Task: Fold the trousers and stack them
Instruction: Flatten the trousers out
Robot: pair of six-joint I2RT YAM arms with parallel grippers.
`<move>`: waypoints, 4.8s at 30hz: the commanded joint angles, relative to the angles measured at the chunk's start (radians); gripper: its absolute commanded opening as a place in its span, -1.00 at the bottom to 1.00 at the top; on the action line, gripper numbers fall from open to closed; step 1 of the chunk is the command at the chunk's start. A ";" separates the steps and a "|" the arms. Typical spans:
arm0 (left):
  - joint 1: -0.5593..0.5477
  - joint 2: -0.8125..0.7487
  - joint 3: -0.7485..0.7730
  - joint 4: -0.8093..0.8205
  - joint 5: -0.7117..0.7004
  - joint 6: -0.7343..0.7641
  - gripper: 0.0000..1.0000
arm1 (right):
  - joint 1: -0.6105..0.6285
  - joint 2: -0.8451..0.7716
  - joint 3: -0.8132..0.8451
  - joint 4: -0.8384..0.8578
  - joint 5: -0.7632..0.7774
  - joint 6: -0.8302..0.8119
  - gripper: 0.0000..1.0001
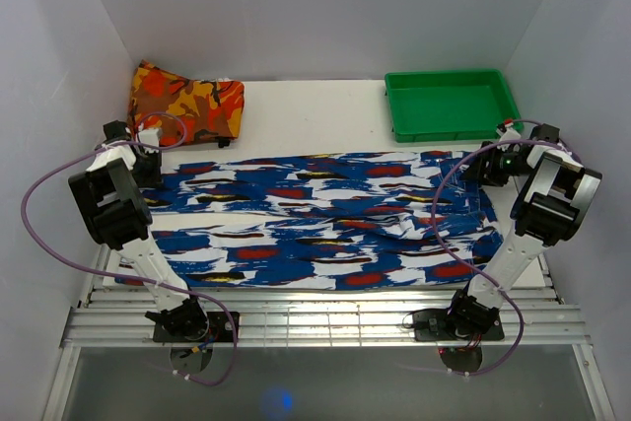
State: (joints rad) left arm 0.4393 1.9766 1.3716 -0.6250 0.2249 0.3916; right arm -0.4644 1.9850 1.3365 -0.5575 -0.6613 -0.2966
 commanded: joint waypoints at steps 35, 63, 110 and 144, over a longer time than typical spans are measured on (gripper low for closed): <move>0.019 -0.088 0.156 -0.355 0.287 0.142 0.35 | -0.025 -0.086 0.217 -0.208 0.149 -0.211 0.72; 0.021 -0.222 -0.441 -0.150 -0.039 0.243 -0.51 | -0.120 -0.288 -0.392 -0.153 0.518 -0.496 -0.85; 0.015 0.176 0.175 -0.251 0.153 0.088 0.12 | 0.182 -0.063 -0.095 -0.184 0.344 -0.355 0.01; 0.107 -0.078 0.353 -0.415 0.666 0.595 0.92 | 0.109 0.190 0.639 -0.694 0.342 -1.090 0.65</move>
State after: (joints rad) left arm 0.5442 1.8748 1.7172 -1.0473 0.8032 0.9283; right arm -0.3588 2.1784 1.9629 -1.2354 -0.3313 -1.2068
